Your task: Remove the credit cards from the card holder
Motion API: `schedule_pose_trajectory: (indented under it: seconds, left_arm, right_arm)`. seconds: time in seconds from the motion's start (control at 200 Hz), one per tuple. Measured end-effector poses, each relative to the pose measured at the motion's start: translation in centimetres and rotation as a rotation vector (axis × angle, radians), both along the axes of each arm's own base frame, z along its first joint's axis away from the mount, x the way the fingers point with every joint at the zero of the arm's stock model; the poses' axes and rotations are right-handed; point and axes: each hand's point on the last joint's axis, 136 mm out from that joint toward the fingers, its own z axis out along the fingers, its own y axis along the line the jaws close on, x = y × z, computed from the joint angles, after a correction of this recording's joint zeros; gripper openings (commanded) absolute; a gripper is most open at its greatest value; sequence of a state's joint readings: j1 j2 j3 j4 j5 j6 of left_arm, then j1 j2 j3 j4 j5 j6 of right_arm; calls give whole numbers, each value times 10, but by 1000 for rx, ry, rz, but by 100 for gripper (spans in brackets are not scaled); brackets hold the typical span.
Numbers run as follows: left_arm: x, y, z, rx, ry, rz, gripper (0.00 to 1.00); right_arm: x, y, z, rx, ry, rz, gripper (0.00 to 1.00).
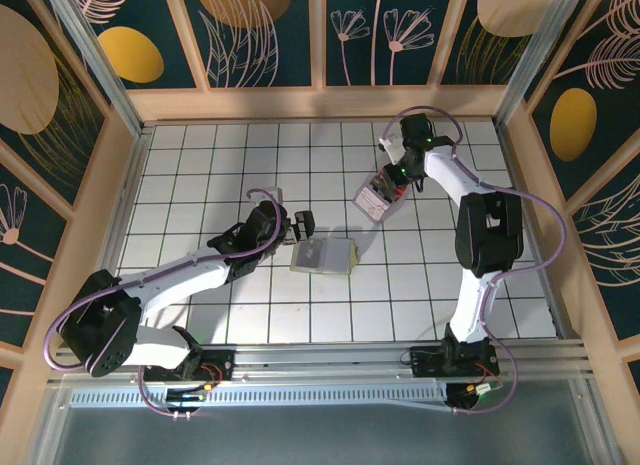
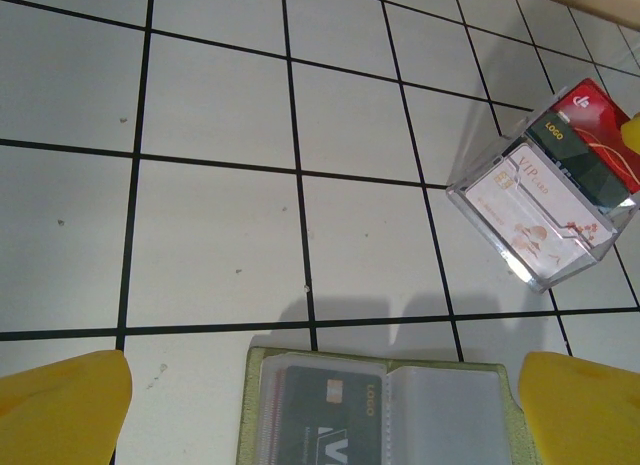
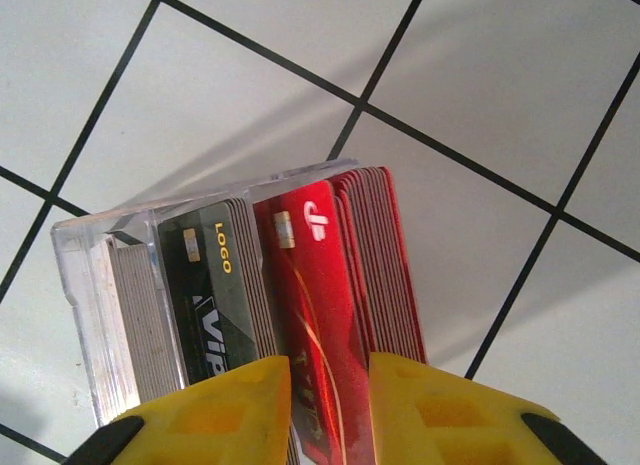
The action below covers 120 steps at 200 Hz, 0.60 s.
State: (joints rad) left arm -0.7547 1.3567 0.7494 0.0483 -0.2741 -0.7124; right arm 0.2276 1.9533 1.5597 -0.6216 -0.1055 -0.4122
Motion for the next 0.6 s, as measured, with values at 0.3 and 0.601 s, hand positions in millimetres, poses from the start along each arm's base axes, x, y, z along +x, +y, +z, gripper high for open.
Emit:
schedule_pose_trajectory:
  seconds: [0.3, 0.601]
  left_arm:
    - [0, 1, 0, 3, -2, 3, 98]
    - [5, 8, 2, 7, -16, 59, 99]
  right_arm:
    - [1, -4, 39, 14, -100, -63, 28]
    - [-20, -29, 114, 95, -320, -407, 28]
